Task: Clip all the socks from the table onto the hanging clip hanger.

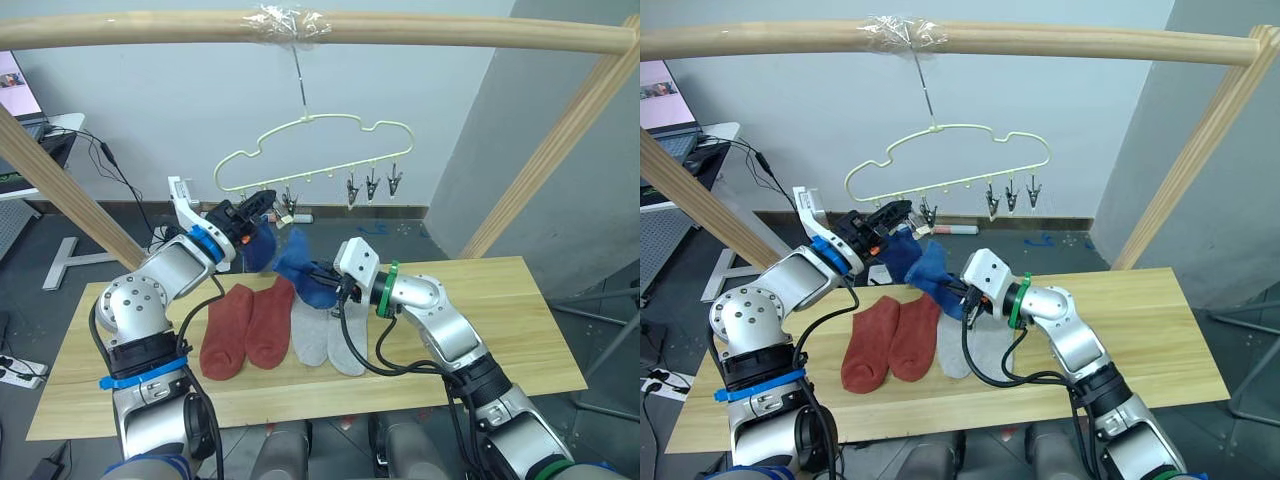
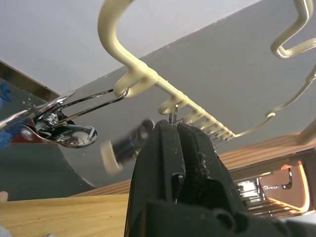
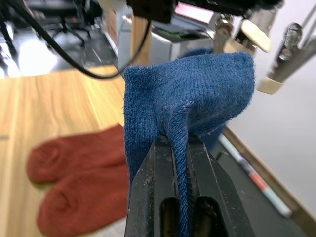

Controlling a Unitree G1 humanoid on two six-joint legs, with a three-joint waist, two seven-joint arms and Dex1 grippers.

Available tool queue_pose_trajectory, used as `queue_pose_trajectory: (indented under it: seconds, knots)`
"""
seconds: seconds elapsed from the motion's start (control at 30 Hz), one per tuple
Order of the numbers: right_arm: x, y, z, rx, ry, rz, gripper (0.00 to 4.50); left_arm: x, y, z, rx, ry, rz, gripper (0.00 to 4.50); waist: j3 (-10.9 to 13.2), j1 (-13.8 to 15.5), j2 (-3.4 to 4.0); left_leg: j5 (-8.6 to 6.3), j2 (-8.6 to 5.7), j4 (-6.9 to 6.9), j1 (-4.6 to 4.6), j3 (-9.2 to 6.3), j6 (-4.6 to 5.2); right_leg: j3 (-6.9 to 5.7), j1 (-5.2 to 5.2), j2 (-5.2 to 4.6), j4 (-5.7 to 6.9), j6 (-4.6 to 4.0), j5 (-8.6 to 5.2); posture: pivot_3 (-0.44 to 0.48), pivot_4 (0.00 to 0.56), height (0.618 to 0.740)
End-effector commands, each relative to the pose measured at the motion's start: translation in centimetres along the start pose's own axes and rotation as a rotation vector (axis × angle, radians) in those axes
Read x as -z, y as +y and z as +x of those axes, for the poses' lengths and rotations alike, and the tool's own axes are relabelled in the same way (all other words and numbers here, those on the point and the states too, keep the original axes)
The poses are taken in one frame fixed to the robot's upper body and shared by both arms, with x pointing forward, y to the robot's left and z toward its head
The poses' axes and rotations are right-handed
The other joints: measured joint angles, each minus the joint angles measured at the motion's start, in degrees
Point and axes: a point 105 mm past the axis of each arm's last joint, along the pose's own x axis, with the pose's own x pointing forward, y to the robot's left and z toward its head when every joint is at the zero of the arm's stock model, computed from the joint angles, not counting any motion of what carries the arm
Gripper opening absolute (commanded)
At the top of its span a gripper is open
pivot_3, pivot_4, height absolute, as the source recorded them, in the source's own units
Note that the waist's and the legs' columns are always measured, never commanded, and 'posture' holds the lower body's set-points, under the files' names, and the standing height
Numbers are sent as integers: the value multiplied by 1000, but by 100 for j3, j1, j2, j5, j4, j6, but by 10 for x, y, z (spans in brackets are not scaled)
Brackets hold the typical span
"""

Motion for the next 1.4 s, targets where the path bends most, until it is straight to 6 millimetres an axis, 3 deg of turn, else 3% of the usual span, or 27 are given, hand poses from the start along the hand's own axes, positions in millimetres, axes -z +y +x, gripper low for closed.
queue_pose_trajectory:
  seconds: [0.03, 0.47, 0.73, 1.03, 1.23, 1.33, 1.4]
  knots:
    - [-22, 1, 3, -15, -75, -9, 37, -5, -24, -3, 88, -19, 39, 0, 0, 12, 0, 0, -1, 0, 0, 1, 0, 1, 0, 0, 0, 0, 0, 89, 180, 740]
    - [-38, -12, 12, 13, -119, -2, 37, -2, -25, -5, 90, -6, 37, 0, 1, 118, 1, 1, -1, -2, -1, 0, -2, 0, -2, 0, -2, -1, 0, 96, 202, 740]
    - [-36, -15, 16, 17, -112, -1, 37, -2, -28, -5, 103, -21, 45, 0, 2, 119, 2, 1, 0, -5, -2, -1, -2, 0, -3, 0, -2, -1, 0, 100, 213, 740]
    - [-31, -15, 18, 30, -92, -4, 0, -2, -30, -8, 115, -30, 69, 2684, 2, 119, 2, 1, 0, -7, -1, -1, -1, 1, -3, 0, -3, -1, 0, 104, 209, 740]
    - [-28, -16, 22, 48, -75, 1, 0, -8, -19, -11, 50, -51, 107, 4434, 2, 120, 3, 1, 0, -7, -1, 0, -1, 1, -3, 0, -3, -1, 0, 108, 208, 740]
    - [-26, -15, 26, 58, -75, 55, 0, -9, -15, -19, -8, -23, 215, 4434, 2, 106, 3, 1, 1, -11, -1, -1, -1, 1, -4, 0, -5, -1, 0, 111, 207, 740]
    - [-28, -14, 28, 52, -86, 107, 549, -13, -7, -27, -99, -15, 356, 4475, 3, 96, 4, 1, 1, -20, -1, 4, -2, 6, -9, 0, -7, -2, 0, 118, 208, 740]
